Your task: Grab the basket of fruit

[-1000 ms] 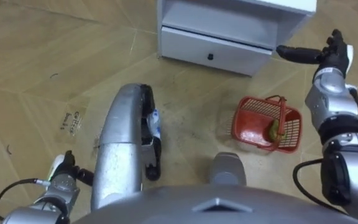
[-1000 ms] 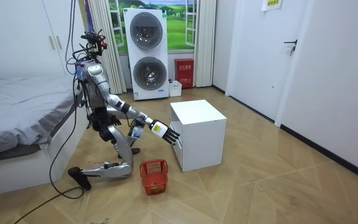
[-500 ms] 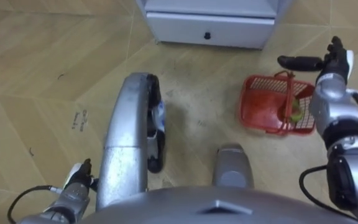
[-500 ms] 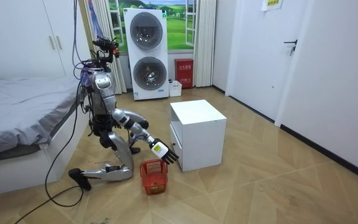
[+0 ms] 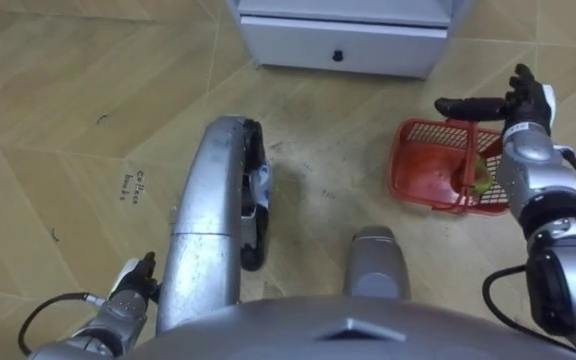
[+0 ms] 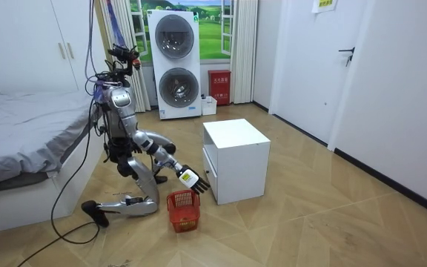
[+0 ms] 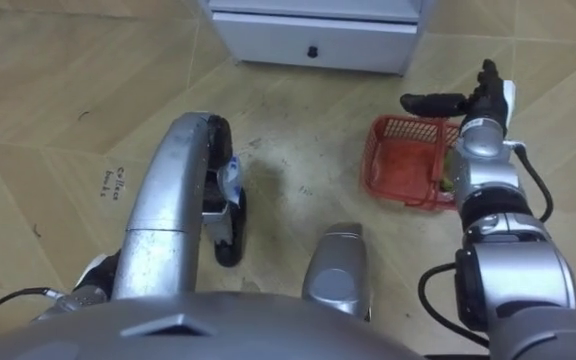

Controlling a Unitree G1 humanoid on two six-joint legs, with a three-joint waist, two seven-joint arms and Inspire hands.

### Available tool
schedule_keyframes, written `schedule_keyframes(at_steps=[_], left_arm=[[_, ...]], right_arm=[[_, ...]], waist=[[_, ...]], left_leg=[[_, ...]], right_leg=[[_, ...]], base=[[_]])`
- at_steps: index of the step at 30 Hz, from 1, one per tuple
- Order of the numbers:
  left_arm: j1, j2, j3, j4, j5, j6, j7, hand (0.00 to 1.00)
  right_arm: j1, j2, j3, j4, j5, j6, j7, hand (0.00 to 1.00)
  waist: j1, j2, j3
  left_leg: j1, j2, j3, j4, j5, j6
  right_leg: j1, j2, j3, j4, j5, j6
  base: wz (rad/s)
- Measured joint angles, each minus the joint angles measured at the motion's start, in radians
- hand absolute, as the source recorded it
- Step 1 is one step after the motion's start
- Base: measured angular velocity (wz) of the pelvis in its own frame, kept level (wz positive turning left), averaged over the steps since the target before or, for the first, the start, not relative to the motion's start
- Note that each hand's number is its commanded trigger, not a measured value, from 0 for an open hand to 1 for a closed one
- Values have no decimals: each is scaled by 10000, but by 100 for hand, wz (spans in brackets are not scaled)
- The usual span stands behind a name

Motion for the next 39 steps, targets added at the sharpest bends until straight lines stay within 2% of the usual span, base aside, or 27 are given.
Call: schedule_keyframes(at_steps=[3, 5, 11, 23, 24, 25, 26, 39], left_arm=[[3, -156, -6, -13, -3, 25, -42, 0], [-48, -159, -5, -21, -3, 54, -140, 0], [-241, -161, -5, -29, -19, 147, -198, 0], [-242, -218, -219, -23, -191, 213, -203, 0], [-242, -218, -221, -26, -191, 208, -203, 0], [-243, -219, -227, -27, -189, 203, -203, 0], [-243, -220, -227, -27, -189, 203, -203, 0], [-238, -277, -229, -29, -189, 173, -182, 0]], right_arm=[[0, -32, 89, 296, 8, 39, 99, 0], [2, -30, 223, 497, 17, 56, 209, 0], [44, -76, 388, 1042, 21, 196, 290, 0], [169, -65, 369, 1737, 320, 195, 305, 0], [169, -64, 370, 1744, 324, 195, 305, 58], [169, -62, 369, 1744, 324, 194, 305, 85], [169, -61, 369, 1744, 324, 194, 305, 100], [176, -52, 265, 1840, 523, 188, 292, 100]], waist=[[27, 204, -7], [31, 288, -15], [253, 330, -17], [269, 435, -9], [269, 434, -9], [262, 435, -10], [261, 436, -10], [258, 446, -1]], left_leg=[[-30, 25, -2, 14, 0, 0], [-68, 38, -2, 9, 0, 0], [-87, 138, 92, -45, 0, 0], [-116, 237, 110, -36, 0, 0], [-117, 256, 121, -41, 0, 1], [-135, 258, 121, -47, 0, 0], [-152, 259, 116, -51, 0, 0], [-347, 266, 120, -104, 0, -1]], right_leg=[[-45, 19, 40, 29, -4, -3], [-103, 31, 49, 51, -14, -9], [-219, 13, 116, 83, -35, 16], [-230, 67, 39, 95, -40, 14], [-246, 67, 49, 99, -40, 14], [-278, 69, 57, 106, -40, 14], [-305, 78, 64, 109, -40, 14], [-526, 80, 56, 169, -43, 19]], base=[[-1], [0], [0], [1], [0], [0], [0], [1]])
